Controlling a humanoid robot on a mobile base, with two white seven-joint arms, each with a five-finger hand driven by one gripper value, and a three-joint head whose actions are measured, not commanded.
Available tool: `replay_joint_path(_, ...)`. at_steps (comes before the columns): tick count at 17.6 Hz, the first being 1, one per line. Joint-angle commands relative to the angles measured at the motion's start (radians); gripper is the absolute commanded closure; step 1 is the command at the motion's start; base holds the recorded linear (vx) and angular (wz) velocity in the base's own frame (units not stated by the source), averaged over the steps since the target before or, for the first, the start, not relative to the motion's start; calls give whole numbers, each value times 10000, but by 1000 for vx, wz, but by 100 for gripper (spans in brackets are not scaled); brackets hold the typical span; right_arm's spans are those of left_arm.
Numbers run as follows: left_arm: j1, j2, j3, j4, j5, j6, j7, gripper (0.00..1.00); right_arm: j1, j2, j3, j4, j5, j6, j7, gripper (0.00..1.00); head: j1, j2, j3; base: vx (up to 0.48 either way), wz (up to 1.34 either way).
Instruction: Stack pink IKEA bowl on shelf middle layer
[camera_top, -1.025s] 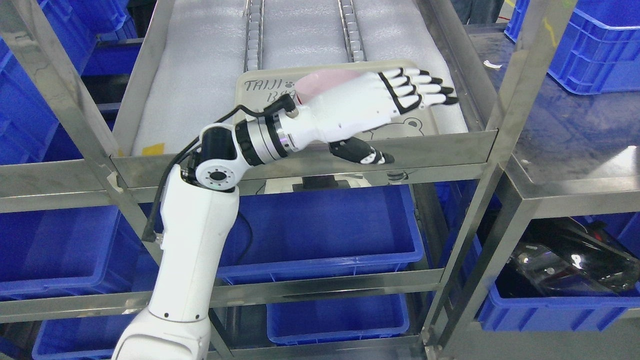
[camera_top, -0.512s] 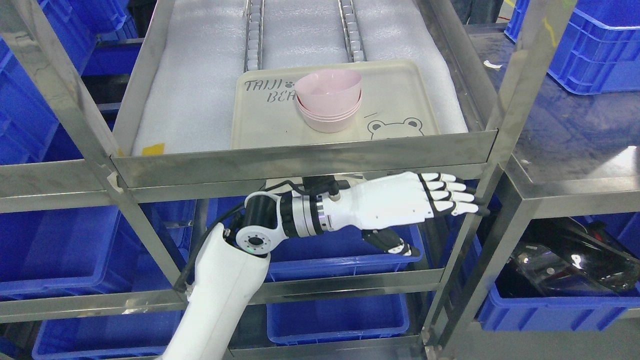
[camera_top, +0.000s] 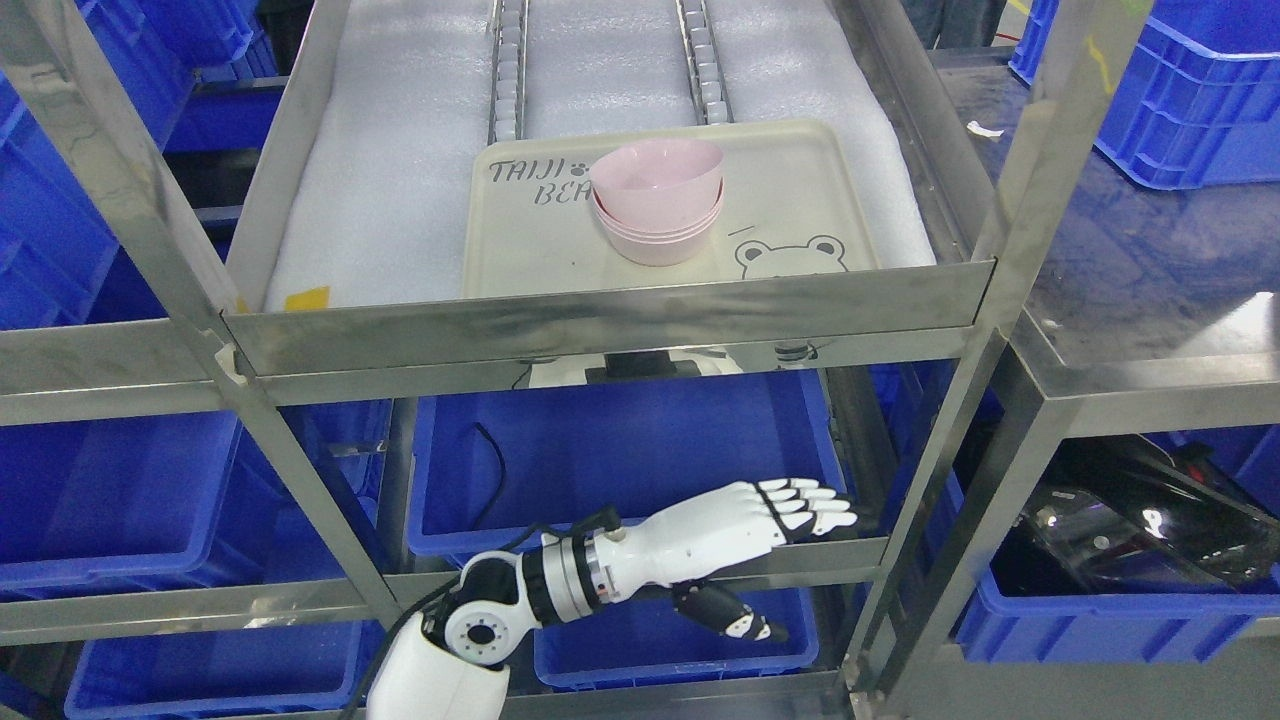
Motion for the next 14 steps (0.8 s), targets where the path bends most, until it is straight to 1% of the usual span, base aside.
replay_joint_path(1,1503,149,3557,3555,1027,7,43,0,215,-175,0,-175,0,8,-6,0,0,0,0,0,0)
replay_joint_path(3,1472,149,3882,4461,1195,7,302,0,215,-175,0,-175,0,8,-6,0,0,0,0,0,0)
replay_joint_path(4,1350,149,3928,4860,1454,7,957,0,215,-175,0,-175,0,8,-6,0,0,0,0,0,0)
replay_joint_path(6,922,149,3868,5385,2449,7,3497,0,215,-175,0,-175,0,8,-6,0,0,0,0,0,0)
replay_joint_path(7,753,149,3716,5416,3016,366,4573,0,215,-175,0,-175,0,8,-6,0,0,0,0,0,0)
replay_joint_path(8,538,149,3365,5417,3492,770,5070,0,215,-175,0,-175,0,8,-6,0,0,0,0,0,0)
replay_joint_path(10,154,149,2964,5356,3911,1049,5350,0,215,-175,0,-175,0,8,-6,0,0,0,0,0,0)
replay_joint_path(11,16,149,2932,5249,3927,1657,5655,0,215,-175,0,-175,0,8,-6,0,0,0,0,0,0)
replay_joint_path(12,-46,149,2932,5066,4003,2529,6220,0,215,-175,0,-175,0,8,-6,0,0,0,0,0,0)
replay_joint_path(14,-260,149,2901,4743,4369,3546,6882,0,215,-175,0,-175,0,8,-6,0,0,0,0,0,0)
